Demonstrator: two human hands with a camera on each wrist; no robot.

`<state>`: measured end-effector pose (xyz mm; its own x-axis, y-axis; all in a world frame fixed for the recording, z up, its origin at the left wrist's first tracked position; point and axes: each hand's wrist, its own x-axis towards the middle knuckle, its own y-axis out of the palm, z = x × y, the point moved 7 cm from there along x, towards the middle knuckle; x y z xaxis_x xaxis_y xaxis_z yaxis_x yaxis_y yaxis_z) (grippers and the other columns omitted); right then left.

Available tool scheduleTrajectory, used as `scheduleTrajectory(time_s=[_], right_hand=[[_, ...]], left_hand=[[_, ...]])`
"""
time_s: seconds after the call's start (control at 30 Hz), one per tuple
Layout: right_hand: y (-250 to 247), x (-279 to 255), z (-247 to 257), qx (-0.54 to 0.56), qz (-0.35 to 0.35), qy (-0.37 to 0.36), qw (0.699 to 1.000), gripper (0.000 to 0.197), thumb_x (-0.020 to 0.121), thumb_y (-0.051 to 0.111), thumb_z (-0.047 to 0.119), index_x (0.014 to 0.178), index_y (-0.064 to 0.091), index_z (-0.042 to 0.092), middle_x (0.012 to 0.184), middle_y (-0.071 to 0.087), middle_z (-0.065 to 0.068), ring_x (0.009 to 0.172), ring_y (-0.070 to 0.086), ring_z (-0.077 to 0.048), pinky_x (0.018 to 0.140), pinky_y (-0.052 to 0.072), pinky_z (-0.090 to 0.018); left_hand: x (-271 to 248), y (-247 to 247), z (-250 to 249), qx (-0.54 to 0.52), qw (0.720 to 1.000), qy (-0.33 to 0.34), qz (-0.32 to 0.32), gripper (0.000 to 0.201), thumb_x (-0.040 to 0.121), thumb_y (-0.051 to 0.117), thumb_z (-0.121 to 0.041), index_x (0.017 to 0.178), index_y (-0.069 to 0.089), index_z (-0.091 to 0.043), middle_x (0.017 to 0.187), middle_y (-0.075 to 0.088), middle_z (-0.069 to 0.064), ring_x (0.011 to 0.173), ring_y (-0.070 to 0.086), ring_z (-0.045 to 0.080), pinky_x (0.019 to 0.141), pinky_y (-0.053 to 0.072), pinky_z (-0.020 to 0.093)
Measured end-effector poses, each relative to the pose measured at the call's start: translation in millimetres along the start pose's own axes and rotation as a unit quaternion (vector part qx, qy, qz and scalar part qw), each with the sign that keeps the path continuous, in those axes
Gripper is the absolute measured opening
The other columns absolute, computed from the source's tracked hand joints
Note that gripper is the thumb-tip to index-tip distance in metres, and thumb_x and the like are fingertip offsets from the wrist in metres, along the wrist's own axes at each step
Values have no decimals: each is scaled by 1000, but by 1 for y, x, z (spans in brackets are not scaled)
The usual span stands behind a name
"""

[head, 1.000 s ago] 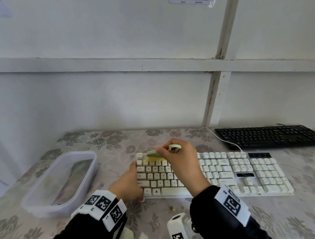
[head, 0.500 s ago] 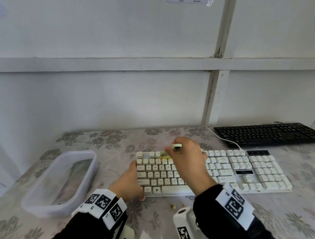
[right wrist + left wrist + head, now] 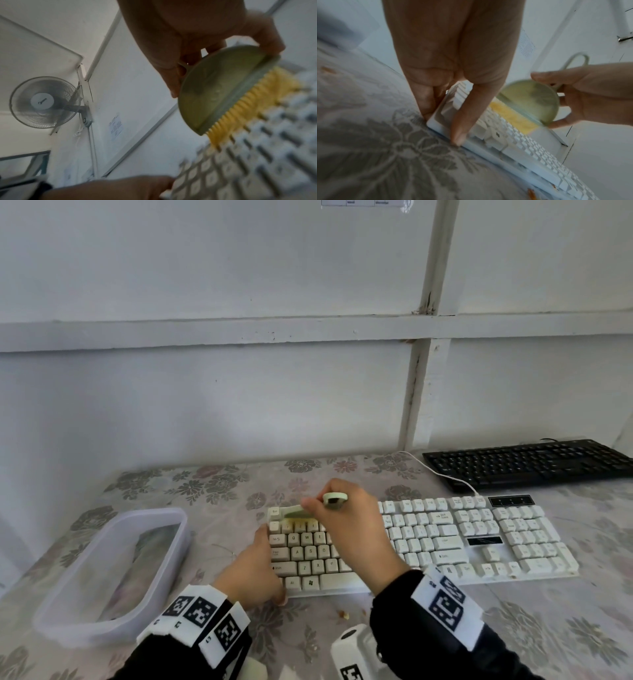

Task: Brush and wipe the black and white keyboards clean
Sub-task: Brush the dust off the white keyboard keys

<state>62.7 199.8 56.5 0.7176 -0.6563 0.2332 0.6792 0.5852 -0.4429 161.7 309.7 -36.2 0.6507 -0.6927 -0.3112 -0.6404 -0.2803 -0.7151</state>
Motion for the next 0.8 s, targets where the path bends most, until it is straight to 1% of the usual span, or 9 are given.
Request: scheduleTrajectory(time_s=[0.07, 0.17, 0.3, 0.37, 0.4, 0.5, 0.63, 0.7, 0.8], right_hand=[[-20, 1, -7, -60, -31, 4, 998, 33, 84, 68, 32, 60, 48, 22, 61, 51, 10, 63, 52, -10, 66, 44, -29], [-50, -3, -4, -151, -101, -18, 983, 36, 84, 68, 34, 58, 45, 23, 65, 53, 11, 78, 55, -17, 82, 41, -40], [-68, -2, -13, -5, -69, -13, 998, 27, 80, 73, 26, 69, 59, 5, 55, 53, 9, 57, 48, -6, 59, 39, -23], [-74, -2, -21, 22, -60, -9, 998, 26, 80, 73, 22, 68, 60, 3, 52, 52, 11, 51, 47, -1, 52, 36, -12], [-78, -2, -27, 19, -64, -3, 998, 25, 80, 73, 21, 68, 60, 3, 54, 53, 9, 51, 47, 0, 51, 36, -12], [-99, 0, -48, -14, -77, 29, 997, 25, 82, 72, 22, 68, 60, 6, 61, 56, 1, 57, 47, -10, 60, 40, -27], [-134, -2, -57, -134, -144, 56, 979, 27, 83, 70, 26, 67, 56, 9, 61, 54, -1, 68, 46, -21, 75, 34, -38], [-137, -6, -45, -160, -154, 25, 975, 27, 83, 69, 27, 68, 57, 8, 64, 55, -2, 69, 46, -20, 75, 35, -38], [-117, -7, -30, -58, -100, -7, 993, 25, 81, 71, 23, 68, 59, 5, 59, 53, 0, 55, 42, -9, 60, 38, -25]], left_hand=[[1, 1, 0, -12, 1000, 10, 3, 106, 63, 73, 0, 143, 6, -20, 116, 52, 0, 109, 51, 20, 94, 47, 35], [2, 2, 2, -26, 1000, 10, 4, 106, 63, 73, 3, 143, 7, -23, 118, 54, 0, 108, 52, 20, 92, 49, 35], [3, 2, 2, -33, 999, 12, 6, 106, 63, 73, 4, 142, 7, -23, 116, 54, 0, 106, 53, 19, 89, 50, 33], [3, 2, 3, -31, 999, 12, 5, 107, 62, 73, 4, 143, 7, -22, 116, 55, 0, 104, 54, 19, 88, 52, 34], [3, 2, 3, -30, 999, 12, 5, 107, 61, 73, 3, 142, 7, -21, 115, 55, 0, 104, 55, 19, 87, 52, 35], [5, 3, 5, -30, 999, 12, 8, 109, 59, 73, 1, 143, 8, -23, 112, 57, -1, 101, 57, 19, 85, 54, 39], [7, 3, 6, -32, 999, 10, 6, 111, 58, 74, 1, 143, 7, -25, 112, 56, -2, 101, 56, 19, 85, 54, 38], [7, 3, 6, -27, 1000, 8, 3, 110, 59, 74, 1, 143, 7, -24, 112, 56, -2, 101, 56, 19, 85, 54, 38], [7, 4, 7, -20, 1000, 6, 0, 110, 59, 73, 1, 143, 7, -23, 113, 56, 0, 102, 56, 20, 87, 53, 39]])
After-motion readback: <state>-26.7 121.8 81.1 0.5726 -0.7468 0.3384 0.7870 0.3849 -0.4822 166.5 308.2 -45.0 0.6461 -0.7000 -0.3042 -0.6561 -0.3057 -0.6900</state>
